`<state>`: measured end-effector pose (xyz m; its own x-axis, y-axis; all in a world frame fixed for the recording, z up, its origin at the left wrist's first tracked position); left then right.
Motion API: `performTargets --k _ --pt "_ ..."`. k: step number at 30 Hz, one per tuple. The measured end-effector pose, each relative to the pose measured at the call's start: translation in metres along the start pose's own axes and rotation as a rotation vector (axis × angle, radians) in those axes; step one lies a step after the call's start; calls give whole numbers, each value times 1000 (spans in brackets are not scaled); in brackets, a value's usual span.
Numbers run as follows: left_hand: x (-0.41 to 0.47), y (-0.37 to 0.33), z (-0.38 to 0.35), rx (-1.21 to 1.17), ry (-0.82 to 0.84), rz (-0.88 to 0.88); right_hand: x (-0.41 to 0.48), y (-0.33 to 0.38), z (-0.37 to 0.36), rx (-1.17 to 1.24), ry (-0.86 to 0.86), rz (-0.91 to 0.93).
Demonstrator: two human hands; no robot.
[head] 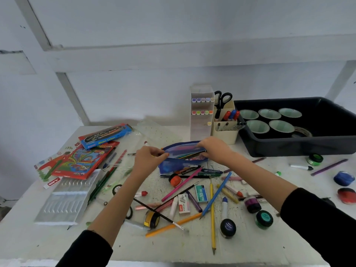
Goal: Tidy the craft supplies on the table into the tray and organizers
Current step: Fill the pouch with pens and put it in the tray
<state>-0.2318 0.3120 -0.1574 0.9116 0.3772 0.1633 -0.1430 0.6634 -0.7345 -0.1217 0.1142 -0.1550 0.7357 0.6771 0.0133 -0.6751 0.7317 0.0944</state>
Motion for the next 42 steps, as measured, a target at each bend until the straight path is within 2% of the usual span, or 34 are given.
performTargets --k 5,9,15,22,27,33,38,42 --pt "4 -9 -2 -22 -63 -16 -7 -12 8 6 -9 -43" --pt "12 -30 -2 -83 -61 -88 -19 -30 26 36 -99 -93" --pt "16 -69 -36 -136 34 -207 -53 -71 50 -21 -156 -241" --pt "5 -88 -88 -175 61 -264 -90 -104 38 -79 -96 -392" --pt "-4 -77 -107 -185 140 -290 -105 -105 10 -101 0 -478" --pt "-23 -77 -122 -193 154 -393 -111 -68 -24 -60 -91 -382" --pt "-31 -68 -122 -179 96 -400 -124 -39 -33 2 -205 -312" --pt "-41 -70 -107 -233 34 -360 -136 -28 -21 217 -277 -280"
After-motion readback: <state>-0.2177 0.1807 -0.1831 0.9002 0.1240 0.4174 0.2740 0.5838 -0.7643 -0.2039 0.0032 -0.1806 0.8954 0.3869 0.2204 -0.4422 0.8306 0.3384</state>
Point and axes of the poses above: each hand's wrist, its own x-axis towards the middle knuckle, its own z-axis out of the back of the hand, y = z × x, the point moved 2 cm from there along x, towards the middle knuckle
